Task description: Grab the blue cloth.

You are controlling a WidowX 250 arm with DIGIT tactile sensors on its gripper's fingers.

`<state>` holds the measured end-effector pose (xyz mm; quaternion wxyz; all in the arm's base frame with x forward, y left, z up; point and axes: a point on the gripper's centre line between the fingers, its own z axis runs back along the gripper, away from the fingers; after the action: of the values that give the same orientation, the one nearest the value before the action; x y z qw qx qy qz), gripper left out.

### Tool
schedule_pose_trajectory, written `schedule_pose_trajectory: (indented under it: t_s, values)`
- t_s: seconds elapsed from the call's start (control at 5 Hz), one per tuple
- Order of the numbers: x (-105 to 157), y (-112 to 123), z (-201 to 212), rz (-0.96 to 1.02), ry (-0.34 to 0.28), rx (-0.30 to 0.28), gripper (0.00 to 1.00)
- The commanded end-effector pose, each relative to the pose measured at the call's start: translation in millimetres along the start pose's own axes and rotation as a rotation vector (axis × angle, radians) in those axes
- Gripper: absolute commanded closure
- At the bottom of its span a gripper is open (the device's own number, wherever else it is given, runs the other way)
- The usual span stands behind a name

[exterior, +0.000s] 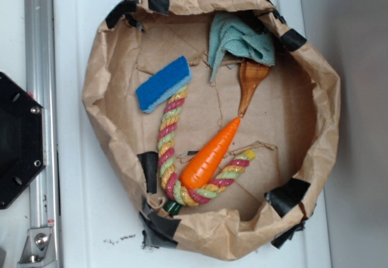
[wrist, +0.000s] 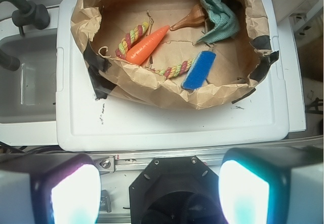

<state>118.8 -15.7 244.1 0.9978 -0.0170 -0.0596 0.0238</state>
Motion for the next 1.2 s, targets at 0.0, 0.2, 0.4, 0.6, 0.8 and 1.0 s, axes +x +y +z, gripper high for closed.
schedule_pose_trajectory:
  t_s: [0.0,0.2,0.4,0.6,0.8,1.0]
  values:
    - [0.0,0.0,0.0,0.000,0.000,0.000,0.00]
    - [44.9,25.0,-54.8,0.217,-0.057,0.119,0.00]
    - [89.8,34.1,-93.1,0.366,-0.119,0.125,0.00]
    - [119.9,57.6,-109.6,0.555,-0.196,0.121,0.00]
    - [135.0,82.2,-128.8,0.698,-0.276,0.161,0.00]
    - [136.3,88.6,-143.6,0.752,-0.321,0.210,0.00]
